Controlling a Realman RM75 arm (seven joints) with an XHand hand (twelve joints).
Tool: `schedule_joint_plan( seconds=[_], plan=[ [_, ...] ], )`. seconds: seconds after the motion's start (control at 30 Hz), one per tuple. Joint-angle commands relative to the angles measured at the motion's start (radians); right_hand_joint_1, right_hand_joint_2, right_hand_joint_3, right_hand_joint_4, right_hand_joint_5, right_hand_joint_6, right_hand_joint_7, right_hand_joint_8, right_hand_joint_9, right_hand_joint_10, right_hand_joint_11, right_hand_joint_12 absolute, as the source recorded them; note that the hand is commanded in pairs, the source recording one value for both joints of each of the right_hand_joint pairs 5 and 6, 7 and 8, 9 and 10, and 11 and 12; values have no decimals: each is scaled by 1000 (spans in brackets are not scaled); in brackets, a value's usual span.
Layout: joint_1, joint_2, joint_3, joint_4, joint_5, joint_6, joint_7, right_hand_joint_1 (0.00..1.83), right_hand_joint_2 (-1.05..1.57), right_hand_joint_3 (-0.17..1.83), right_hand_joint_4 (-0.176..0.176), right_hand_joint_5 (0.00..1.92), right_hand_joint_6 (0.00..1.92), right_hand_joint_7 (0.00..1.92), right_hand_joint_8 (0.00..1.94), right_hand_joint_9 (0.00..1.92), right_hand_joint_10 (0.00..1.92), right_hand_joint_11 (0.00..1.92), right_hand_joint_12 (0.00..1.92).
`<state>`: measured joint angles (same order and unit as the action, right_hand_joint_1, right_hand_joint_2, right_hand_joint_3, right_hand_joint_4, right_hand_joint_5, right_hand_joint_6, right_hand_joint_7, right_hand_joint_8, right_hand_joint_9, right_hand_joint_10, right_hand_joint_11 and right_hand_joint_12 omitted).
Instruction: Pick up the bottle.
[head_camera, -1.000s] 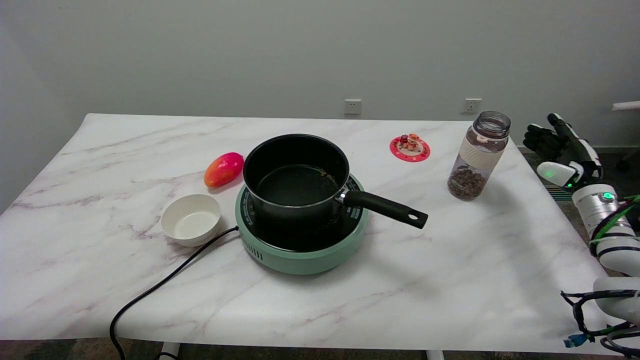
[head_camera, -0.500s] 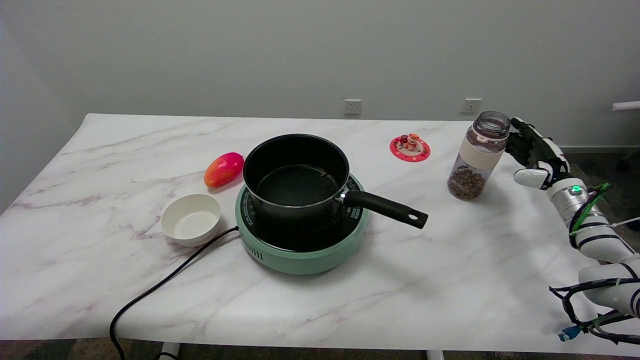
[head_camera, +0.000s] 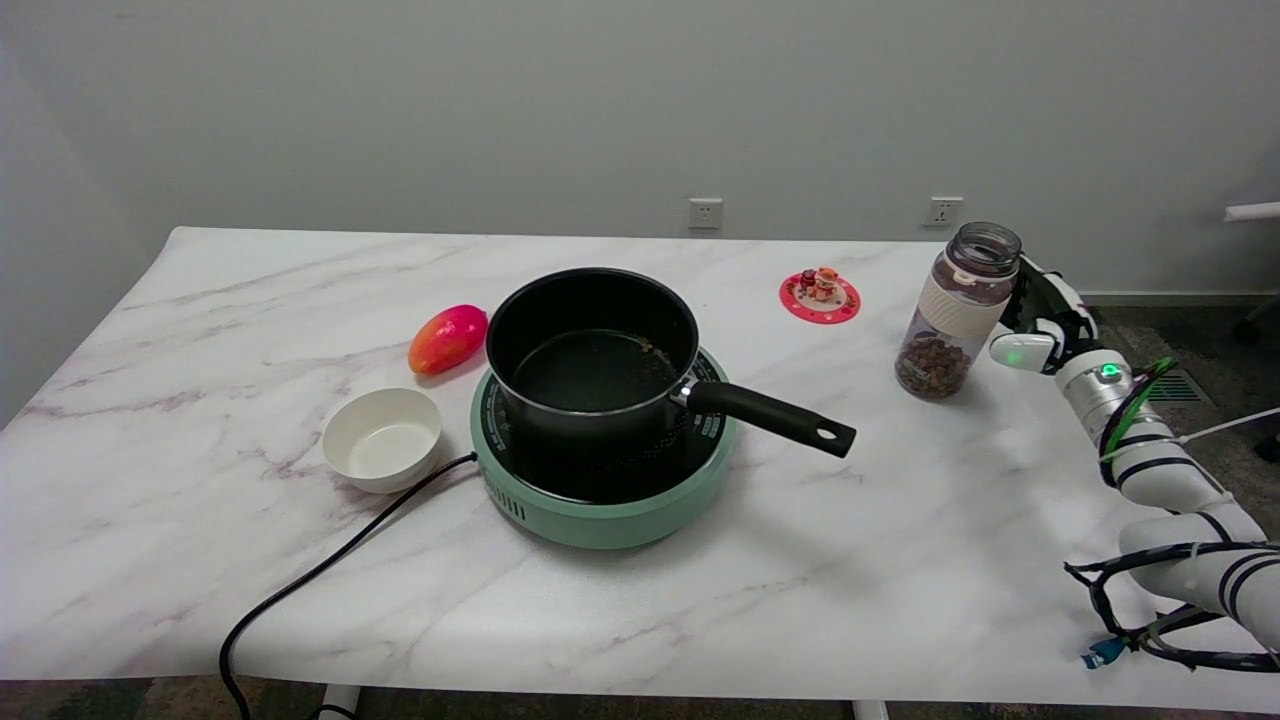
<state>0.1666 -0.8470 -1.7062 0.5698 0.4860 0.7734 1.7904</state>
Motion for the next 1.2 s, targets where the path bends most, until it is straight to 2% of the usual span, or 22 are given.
schedule_joint_plan(
  seconds=[0.03, 0.37, 0.5, 0.67, 0.77, 0.87, 0.93, 1.03, 1.13, 1.2],
  plan=[
    [44, -41, -37, -3, -10, -5, -2, 1216, -1012, 1041, 0, 203, 203, 471, 471, 366, 366, 278, 278],
    [49, -48, -45, -5, -10, -6, -2, 1311, -977, 967, 0, 269, 269, 503, 503, 366, 366, 231, 231],
    [48, -48, -45, -5, -1, -5, -2, 1367, -672, 894, 0, 299, 299, 598, 598, 390, 390, 221, 221],
    [45, -49, -45, -5, 14, -8, -2, 1444, -404, 797, 0, 380, 380, 668, 668, 623, 623, 166, 166],
    [45, -49, -43, -5, 14, -12, -2, 1463, -237, 707, 0, 556, 556, 961, 961, 798, 798, 356, 356],
    [45, -49, -38, -5, 14, -14, -2, 1473, -155, 892, 0, 834, 834, 1226, 1226, 992, 992, 540, 540],
    [45, -49, -37, -5, 14, -16, -2, 1484, -99, 987, 0, 959, 959, 1304, 1304, 1078, 1078, 647, 647],
    [45, -49, -41, -5, 31, -21, -2, 1500, 15, 1022, 0, 1131, 1131, 1381, 1381, 1149, 1149, 785, 785],
    [45, -49, -45, -5, 49, -21, -2, 1512, 124, 997, 0, 1282, 1282, 1469, 1469, 1196, 1196, 885, 885],
    [45, -49, -42, -3, 49, -21, -2, 1520, 243, 945, 0, 1363, 1363, 1619, 1619, 1227, 1227, 955, 955]
  ],
)
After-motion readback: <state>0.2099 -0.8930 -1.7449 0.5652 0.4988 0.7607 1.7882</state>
